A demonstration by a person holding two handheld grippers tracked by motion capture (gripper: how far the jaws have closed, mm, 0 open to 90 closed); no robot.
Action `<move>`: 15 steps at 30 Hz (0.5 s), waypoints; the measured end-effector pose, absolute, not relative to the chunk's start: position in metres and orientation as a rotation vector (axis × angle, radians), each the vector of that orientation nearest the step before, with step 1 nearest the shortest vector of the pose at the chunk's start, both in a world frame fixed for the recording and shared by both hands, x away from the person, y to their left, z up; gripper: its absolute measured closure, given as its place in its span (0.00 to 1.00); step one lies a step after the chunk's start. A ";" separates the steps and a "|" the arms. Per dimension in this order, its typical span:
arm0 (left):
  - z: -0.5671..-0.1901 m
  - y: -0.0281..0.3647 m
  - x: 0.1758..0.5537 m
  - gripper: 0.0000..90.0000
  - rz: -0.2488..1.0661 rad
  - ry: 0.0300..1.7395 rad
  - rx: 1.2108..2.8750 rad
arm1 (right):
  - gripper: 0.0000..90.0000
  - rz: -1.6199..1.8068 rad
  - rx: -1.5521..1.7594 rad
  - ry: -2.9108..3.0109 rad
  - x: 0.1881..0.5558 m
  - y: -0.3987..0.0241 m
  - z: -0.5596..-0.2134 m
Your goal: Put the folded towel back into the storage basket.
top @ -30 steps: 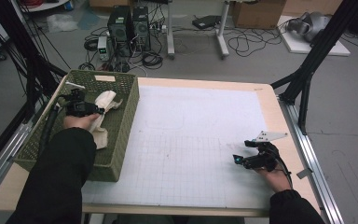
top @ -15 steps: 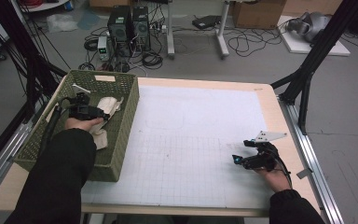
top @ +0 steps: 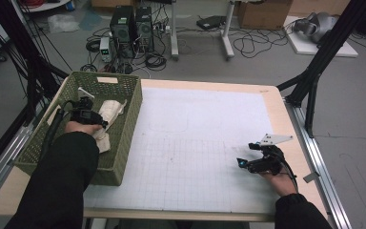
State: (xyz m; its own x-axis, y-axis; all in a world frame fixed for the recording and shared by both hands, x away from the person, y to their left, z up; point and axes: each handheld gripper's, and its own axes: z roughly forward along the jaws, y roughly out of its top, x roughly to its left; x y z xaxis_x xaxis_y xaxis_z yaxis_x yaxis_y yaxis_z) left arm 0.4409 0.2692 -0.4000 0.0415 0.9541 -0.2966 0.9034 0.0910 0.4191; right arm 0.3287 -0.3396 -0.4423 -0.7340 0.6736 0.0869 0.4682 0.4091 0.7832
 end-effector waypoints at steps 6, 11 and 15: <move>-0.391 0.269 0.441 0.62 0.236 1.754 1.687 | 0.13 1.235 0.999 2.425 0.328 -0.340 -0.442; -0.381 0.272 0.436 0.54 0.267 1.722 1.737 | 0.13 1.234 0.994 2.425 0.328 -0.340 -0.442; -0.373 0.272 0.430 0.52 0.276 1.701 1.795 | 0.13 1.234 0.994 2.435 0.328 -0.339 -0.442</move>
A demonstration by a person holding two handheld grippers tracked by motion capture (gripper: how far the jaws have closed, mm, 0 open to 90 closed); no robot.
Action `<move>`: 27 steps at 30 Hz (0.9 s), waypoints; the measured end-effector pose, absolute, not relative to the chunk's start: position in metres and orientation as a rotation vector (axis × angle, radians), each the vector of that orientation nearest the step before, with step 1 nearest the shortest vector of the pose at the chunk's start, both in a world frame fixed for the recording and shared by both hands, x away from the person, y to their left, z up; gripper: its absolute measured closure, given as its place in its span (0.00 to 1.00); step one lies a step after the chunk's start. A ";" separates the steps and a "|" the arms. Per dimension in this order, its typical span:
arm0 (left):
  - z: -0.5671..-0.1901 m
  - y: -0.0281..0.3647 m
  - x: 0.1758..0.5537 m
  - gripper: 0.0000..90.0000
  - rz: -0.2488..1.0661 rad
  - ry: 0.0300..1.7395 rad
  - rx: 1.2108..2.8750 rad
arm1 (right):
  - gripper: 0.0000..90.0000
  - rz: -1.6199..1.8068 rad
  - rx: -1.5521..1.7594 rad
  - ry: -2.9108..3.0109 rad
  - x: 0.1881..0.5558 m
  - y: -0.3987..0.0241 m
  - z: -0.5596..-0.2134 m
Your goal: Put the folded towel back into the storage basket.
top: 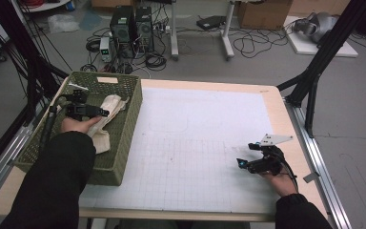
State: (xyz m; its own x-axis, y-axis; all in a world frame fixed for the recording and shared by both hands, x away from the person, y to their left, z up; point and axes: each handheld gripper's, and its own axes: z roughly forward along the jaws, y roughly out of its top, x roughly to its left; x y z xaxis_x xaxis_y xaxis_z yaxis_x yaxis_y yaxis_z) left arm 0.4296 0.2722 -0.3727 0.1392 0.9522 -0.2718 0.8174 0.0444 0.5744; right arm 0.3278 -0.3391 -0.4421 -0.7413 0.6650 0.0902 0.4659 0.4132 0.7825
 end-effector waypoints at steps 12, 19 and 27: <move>-0.369 0.275 0.405 0.50 0.192 1.694 2.095 | 0.13 1.240 0.988 2.429 0.327 -0.339 -0.441; -0.374 0.270 0.407 0.96 0.188 1.715 2.099 | 0.13 1.240 0.976 2.421 0.327 -0.338 -0.439; -0.390 0.269 0.416 0.82 0.095 1.763 1.996 | 0.13 1.233 0.969 2.437 0.328 -0.336 -0.440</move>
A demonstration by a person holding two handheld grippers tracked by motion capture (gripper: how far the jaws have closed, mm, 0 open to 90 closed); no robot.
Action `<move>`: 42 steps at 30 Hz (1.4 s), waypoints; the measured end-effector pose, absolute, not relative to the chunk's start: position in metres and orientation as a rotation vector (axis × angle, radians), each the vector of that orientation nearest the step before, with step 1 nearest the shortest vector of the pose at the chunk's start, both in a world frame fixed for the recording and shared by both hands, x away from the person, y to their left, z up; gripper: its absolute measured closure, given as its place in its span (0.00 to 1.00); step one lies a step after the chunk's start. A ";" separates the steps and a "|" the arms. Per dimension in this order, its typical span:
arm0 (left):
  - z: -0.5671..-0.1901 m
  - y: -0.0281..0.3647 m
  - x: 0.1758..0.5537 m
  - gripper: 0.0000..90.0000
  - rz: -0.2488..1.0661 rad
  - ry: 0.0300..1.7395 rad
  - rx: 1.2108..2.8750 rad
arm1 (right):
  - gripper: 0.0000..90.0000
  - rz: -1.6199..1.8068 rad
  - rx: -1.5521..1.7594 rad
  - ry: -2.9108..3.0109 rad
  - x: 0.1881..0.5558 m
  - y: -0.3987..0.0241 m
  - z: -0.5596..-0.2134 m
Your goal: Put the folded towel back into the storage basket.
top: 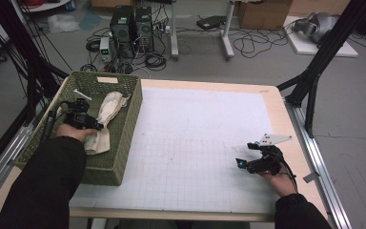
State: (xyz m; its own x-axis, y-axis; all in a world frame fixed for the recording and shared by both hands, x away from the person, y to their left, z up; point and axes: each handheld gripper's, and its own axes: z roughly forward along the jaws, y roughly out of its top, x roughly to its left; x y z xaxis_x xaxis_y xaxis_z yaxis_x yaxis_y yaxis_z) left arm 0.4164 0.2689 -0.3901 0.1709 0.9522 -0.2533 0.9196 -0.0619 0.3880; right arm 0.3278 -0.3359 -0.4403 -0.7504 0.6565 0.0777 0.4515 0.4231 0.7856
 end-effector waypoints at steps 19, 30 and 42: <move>-0.400 0.240 0.408 0.82 0.110 1.754 2.303 | 0.13 1.235 0.970 2.440 0.328 -0.335 -0.439; -0.383 0.243 0.400 0.91 -0.040 1.700 2.372 | 0.13 1.235 0.967 2.444 0.329 -0.334 -0.440; -0.389 0.252 0.409 0.79 0.064 1.704 2.216 | 0.13 1.231 0.963 2.447 0.329 -0.333 -0.440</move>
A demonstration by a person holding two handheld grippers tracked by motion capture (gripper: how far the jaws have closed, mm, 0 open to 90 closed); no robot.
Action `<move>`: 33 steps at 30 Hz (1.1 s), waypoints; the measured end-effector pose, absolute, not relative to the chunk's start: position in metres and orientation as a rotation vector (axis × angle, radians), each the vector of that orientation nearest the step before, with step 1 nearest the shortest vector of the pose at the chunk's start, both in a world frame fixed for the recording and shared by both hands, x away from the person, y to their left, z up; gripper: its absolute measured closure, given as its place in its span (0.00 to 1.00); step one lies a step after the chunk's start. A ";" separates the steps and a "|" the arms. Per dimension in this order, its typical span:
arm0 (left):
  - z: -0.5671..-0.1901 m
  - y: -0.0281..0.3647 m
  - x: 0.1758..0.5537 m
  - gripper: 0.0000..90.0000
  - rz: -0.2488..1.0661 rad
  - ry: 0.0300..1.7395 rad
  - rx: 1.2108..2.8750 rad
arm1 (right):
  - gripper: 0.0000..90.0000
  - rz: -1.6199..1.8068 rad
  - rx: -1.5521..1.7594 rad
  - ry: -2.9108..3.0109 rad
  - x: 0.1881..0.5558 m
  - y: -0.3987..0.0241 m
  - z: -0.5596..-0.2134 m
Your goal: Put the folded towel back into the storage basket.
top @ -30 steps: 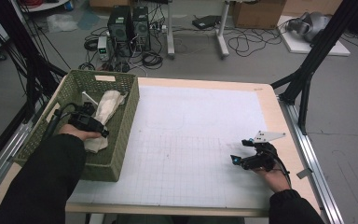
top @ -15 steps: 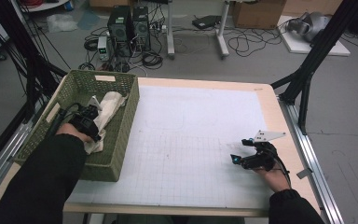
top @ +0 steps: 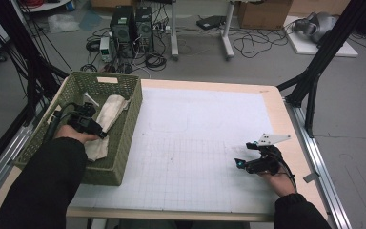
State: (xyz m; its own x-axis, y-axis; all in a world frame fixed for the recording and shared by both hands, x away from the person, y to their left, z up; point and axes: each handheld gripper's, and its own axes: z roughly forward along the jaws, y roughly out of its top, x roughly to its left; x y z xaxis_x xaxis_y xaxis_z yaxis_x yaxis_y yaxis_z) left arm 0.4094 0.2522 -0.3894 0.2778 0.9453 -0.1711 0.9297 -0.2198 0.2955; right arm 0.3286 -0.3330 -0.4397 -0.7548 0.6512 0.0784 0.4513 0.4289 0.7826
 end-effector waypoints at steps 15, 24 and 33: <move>-0.379 0.256 0.416 0.87 0.152 1.656 2.000 | 0.13 1.237 0.951 2.452 0.329 -0.331 -0.440; -0.403 0.249 0.420 0.77 0.097 1.652 2.105 | 0.13 1.234 0.943 2.458 0.329 -0.330 -0.440; -0.371 0.255 0.408 0.69 0.132 1.616 2.192 | 0.13 1.237 0.942 2.453 0.329 -0.331 -0.440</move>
